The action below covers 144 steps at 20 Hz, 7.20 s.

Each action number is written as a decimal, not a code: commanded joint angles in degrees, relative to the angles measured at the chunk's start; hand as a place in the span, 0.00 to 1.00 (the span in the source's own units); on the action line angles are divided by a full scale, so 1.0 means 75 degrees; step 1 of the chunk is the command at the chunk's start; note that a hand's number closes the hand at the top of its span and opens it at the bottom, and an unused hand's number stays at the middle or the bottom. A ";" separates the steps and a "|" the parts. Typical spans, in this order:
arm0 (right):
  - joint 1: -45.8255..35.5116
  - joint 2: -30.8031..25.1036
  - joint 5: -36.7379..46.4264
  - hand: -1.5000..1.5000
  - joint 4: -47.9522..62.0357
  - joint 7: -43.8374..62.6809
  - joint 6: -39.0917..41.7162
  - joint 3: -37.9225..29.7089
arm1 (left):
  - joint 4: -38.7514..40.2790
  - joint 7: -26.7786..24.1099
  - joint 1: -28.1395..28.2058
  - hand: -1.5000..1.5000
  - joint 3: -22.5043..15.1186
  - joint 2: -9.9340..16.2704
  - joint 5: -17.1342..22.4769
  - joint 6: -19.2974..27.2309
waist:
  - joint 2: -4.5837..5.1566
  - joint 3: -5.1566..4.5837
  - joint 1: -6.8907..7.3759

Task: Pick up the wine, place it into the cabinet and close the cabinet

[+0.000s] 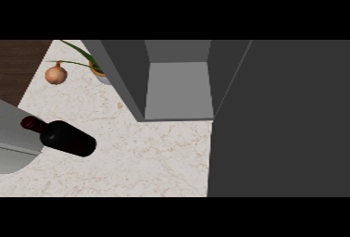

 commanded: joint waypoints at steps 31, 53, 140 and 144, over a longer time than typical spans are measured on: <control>0.0393 -0.0073 -0.1108 0.00 -0.0748 0.0112 0.0688 -0.0738 | 0.7988 -0.5164 -0.1774 0.00 -0.0589 -0.0163 -0.2844 -0.2610 | 0.0019 -0.0007 0.0030; 0.0632 0.0099 -0.0818 0.00 -0.0632 -0.0094 0.0806 -0.0516 | 1.1198 -0.7171 -0.2826 1.00 -0.0511 0.0045 -0.3342 -0.3859 | 0.0059 -0.0031 -0.0052; 0.1403 0.0066 -0.0996 0.00 -0.0118 -0.1351 0.1897 -0.0543 | 0.6139 -0.2042 -0.3645 1.00 -0.6026 -0.2532 -0.6955 0.7408 | 0.0182 -0.0010 -0.0888; 0.1289 0.0067 -0.0936 0.00 0.0105 -0.1316 0.1860 -0.0597 | 0.6235 -0.2143 -0.3803 1.00 -0.5972 -0.2538 -0.6906 0.7347 | 0.0189 -0.0011 -0.0771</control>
